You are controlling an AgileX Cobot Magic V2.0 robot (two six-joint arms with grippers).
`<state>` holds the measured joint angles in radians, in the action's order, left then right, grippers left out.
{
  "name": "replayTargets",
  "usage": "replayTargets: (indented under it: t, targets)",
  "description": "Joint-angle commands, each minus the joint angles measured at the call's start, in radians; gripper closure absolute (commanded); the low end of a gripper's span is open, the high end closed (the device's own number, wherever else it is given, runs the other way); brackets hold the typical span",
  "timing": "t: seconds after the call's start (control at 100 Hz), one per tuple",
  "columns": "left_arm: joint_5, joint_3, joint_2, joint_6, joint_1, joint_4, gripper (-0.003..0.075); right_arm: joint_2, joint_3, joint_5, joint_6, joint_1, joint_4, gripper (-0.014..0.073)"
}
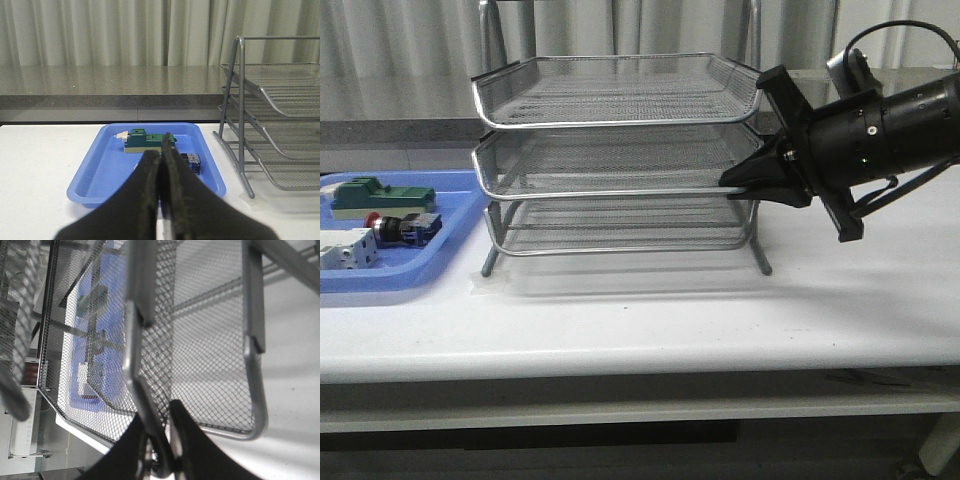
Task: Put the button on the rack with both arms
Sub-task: 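Reach the right gripper to the middle mesh tray's front edge, then pull the middle mesh tray outward toward the robot with the right gripper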
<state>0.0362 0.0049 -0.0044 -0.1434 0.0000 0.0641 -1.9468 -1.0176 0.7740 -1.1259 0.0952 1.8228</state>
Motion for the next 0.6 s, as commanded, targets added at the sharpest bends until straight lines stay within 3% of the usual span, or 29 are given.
replayTargets:
  t: [0.0,0.59]
  targets:
    - [-0.084,0.032,-0.03,-0.006,-0.002,-0.004,0.0741,0.059,0.025,0.09,-0.017,0.002,-0.013,0.0659]
    - [-0.084,0.032,-0.03,-0.006,-0.002,-0.004,0.0741,0.257,0.408,0.16,-0.179,0.002,-0.007,0.0659]
